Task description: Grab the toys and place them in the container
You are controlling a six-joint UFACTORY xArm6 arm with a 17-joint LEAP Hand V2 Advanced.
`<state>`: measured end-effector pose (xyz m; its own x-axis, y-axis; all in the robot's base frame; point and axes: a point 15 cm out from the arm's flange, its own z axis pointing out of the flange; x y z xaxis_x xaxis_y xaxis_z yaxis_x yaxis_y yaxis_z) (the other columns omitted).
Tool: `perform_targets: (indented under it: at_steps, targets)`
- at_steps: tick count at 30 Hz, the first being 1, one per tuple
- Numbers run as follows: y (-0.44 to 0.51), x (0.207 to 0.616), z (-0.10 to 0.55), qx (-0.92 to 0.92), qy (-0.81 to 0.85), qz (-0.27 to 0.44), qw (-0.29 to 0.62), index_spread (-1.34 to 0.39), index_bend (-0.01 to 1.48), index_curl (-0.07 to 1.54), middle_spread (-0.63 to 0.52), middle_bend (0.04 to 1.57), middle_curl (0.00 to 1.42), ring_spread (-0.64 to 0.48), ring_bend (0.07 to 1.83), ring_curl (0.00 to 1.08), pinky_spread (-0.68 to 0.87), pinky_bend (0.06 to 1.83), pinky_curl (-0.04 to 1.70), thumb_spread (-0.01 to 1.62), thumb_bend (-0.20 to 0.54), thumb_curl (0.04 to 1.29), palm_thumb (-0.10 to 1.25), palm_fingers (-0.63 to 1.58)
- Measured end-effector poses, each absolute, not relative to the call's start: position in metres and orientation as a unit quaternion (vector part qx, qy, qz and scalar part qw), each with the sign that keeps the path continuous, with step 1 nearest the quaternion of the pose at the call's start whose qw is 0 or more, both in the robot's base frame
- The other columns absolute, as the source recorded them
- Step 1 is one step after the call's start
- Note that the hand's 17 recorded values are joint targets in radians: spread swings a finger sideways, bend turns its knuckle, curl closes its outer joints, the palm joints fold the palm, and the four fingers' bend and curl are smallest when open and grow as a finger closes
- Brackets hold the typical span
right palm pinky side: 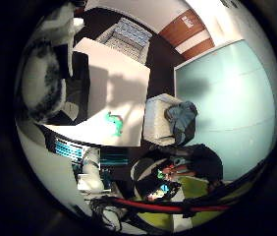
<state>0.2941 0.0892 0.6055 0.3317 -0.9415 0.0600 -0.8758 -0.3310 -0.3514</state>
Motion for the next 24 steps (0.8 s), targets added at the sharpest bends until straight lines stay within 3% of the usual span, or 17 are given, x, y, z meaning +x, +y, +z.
perform_targets:
  at_steps: [18,24]
  targets:
    - [0.188,0.31,0.609,-0.827,0.515,-0.12,0.19,-0.36,0.85,1.06,-0.21,1.17,0.99,-0.26,1.3,0.82,-0.24,1.17,1.05,0.77,-0.02,0.78,1.01,1.07]
    - [0.193,0.323,0.597,-0.826,0.522,-0.117,0.177,-0.36,0.84,1.05,-0.21,1.16,0.99,-0.26,1.31,0.82,-0.24,1.17,1.06,0.87,-0.028,0.75,0.93,1.07]
